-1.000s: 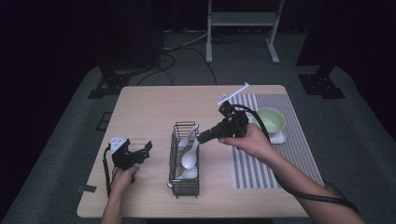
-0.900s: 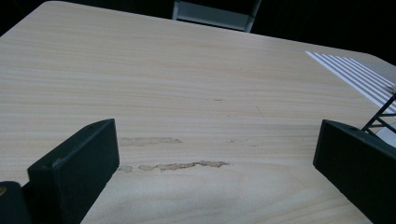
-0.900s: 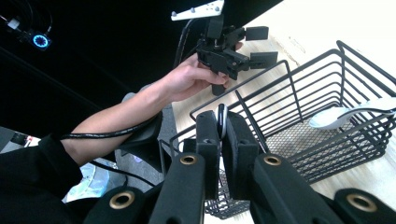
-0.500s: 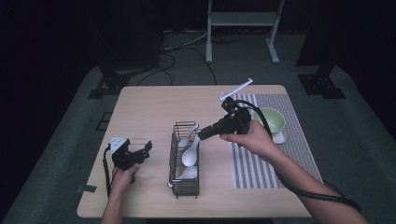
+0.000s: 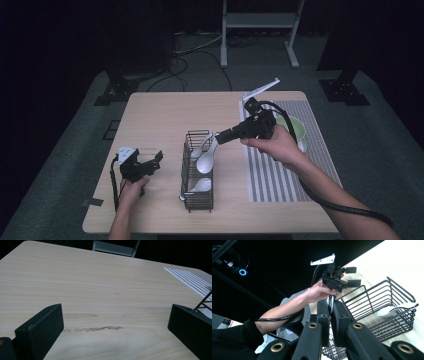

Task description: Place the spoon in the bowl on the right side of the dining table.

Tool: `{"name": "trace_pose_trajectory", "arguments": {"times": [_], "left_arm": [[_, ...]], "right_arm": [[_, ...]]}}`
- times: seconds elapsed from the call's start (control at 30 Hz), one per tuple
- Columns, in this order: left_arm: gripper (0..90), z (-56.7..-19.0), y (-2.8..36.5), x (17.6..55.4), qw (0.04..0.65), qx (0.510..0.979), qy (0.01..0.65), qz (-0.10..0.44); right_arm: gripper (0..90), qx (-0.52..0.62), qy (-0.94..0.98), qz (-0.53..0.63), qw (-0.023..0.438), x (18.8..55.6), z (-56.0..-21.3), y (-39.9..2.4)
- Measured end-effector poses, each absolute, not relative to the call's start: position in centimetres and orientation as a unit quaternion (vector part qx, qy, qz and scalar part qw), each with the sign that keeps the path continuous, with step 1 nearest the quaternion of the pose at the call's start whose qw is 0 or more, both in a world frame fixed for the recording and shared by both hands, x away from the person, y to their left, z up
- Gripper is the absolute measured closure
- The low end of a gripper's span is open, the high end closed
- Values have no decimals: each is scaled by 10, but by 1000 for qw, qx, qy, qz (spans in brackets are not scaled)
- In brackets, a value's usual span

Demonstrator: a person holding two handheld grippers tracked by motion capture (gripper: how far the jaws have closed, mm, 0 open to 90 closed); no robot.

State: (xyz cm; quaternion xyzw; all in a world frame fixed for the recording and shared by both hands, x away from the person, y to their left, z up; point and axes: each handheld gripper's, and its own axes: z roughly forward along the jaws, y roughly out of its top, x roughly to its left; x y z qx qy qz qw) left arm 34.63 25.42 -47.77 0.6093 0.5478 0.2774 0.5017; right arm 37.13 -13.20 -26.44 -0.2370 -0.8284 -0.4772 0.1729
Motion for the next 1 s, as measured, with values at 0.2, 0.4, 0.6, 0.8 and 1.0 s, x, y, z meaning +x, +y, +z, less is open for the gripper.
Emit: {"name": "trace_pose_trajectory", "arguments": {"times": [0.2,0.4,0.6,0.8,1.0], "left_arm": [[0,-478,254,346,502,609,548,278],[0,-478,254,346,502,609,548,278],[0,-478,254,346,502,609,548,278],[0,-478,254,346,502,609,548,279],[0,-478,254,346,502,608,549,279]], "right_arm": [[853,-242,-823,-485,170,373,-261,-142],[853,-246,-818,-493,168,372,-257,-152],[854,-252,-814,-497,163,373,-255,-162],[853,-259,-811,-500,160,374,-256,-169],[854,-263,-808,-502,159,375,-258,-175]]}}
